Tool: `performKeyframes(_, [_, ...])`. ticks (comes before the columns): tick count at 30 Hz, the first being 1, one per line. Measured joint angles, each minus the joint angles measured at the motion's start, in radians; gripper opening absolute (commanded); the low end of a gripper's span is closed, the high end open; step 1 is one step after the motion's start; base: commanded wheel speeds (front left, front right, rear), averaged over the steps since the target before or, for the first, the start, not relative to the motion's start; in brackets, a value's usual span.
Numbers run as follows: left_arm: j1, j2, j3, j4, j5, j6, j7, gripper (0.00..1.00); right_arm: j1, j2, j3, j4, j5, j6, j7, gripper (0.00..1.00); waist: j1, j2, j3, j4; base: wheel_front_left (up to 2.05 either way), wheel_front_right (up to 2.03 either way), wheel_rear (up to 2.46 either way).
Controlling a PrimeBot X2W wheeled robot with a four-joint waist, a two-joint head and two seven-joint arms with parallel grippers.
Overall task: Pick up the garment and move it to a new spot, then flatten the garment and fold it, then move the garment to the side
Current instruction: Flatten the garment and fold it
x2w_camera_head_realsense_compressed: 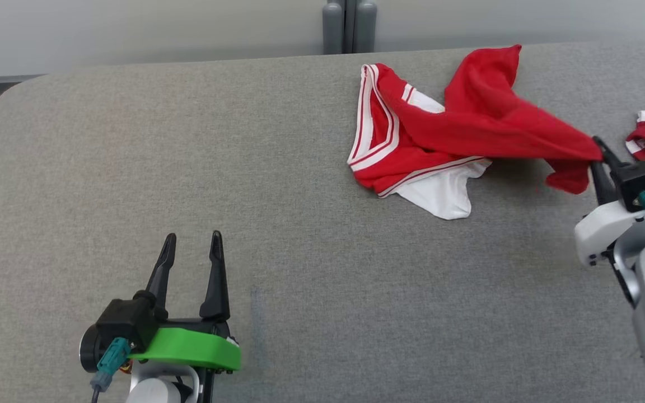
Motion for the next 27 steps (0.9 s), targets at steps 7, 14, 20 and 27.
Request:
performKeyframes(7, [0.007,0.0,-0.01,0.002,0.0,0.0,0.0,1.0,0.144,-0.033,0.025,-0.222,-0.039,0.0,0.141,0.0,0.0,0.0,-0.02,-0.022,0.0,0.0,0.0])
performKeyframes(14, [0.008,0.0,-0.014,0.008,0.001,-0.006,0.0,1.0,0.26,0.025,0.137,-0.148,0.028,0.0,0.162,0.0,0.0,0.0,-0.016,-0.004,0.0,0.0,0.0])
performKeyframes(20, [0.014,0.0,-0.009,0.013,0.008,-0.007,0.0,1.0,0.275,0.046,0.21,-0.097,0.06,0.0,0.135,0.0,0.0,0.0,-0.024,0.0,0.0,0.0,0.0])
performKeyframes(27, [0.021,0.0,-0.016,0.014,0.008,-0.007,0.0,1.0,0.293,0.062,0.24,-0.106,0.108,0.0,0.106,0.62,0.0,0.0,-0.035,-0.006,0.0,0.0,0.0])
